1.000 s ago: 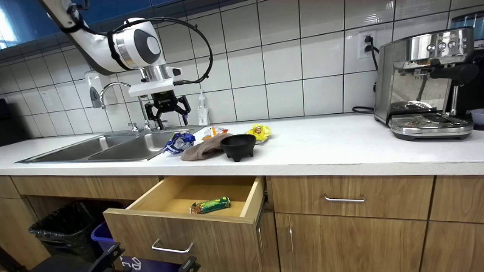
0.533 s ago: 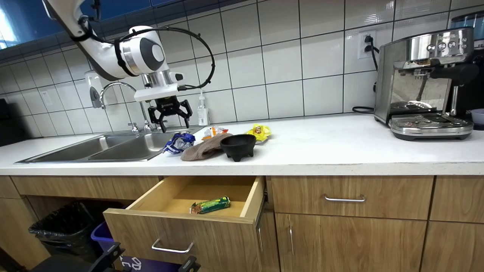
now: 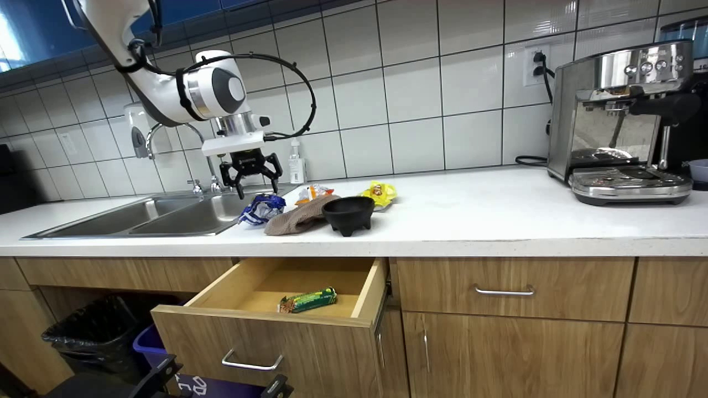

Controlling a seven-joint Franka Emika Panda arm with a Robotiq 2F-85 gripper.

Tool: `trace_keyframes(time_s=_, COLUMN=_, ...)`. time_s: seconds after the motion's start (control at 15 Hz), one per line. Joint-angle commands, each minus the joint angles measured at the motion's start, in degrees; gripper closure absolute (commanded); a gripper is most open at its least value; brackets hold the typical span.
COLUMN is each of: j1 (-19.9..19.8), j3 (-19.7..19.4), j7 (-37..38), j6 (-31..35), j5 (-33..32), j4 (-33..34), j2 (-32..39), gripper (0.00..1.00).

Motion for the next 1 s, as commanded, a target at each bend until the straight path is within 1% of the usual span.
trace_keyframes(time_s=0.0, j1=-0.35, j3=0.44, j7=-1.8, j6=0.02, j5=0.78, j4=2.58, j2=1.74, gripper=0.0)
trace_keyframes(time_s=0.13, j1=-0.42, j3=0.49, j7=-2.0, j6=0.04, j5=0.84, j4=3.07, j2=2.15, gripper=0.0)
trace_keyframes(time_s=0.2, j1=-0.42, j3=0.47, j7=-2.08, j6=0.16, j5=0.77, j4=3.24, j2=2.31, gripper=0.25)
trace_keyframes(time_s=0.27, j1=-0.42, j3=0.47, j7=-2.22, j6=0.2, j5=0.71, j4=3.38, j2=2.45, gripper=0.28)
trace_keyframes(time_s=0.33, j1=-0.42, j3=0.48, j7=-2.29, j6=0.16, j5=0.7, j4=3.54, j2=2.58, gripper=0.34)
trace_keyframes(time_s=0.4, j1=-0.44, j3=0.49, j7=-2.38, j6=0.13, j5=0.73, j4=3.66, j2=2.72, gripper=0.44)
trace_keyframes(time_s=0.67, j1=-0.46, j3=0.49, j7=-2.55, j6=-0.1, j5=0.73, j4=4.26, j2=3.42, gripper=0.73)
trace_keyframes(time_s=0.87, j1=-0.49, j3=0.53, j7=-2.65, j6=-0.16, j5=0.78, j4=4.51, j2=3.7, gripper=0.97)
trace_keyframes(time_s=0.93, j1=-0.5, j3=0.53, j7=-2.68, j6=-0.17, j5=0.78, j4=4.62, j2=3.78, gripper=1.0)
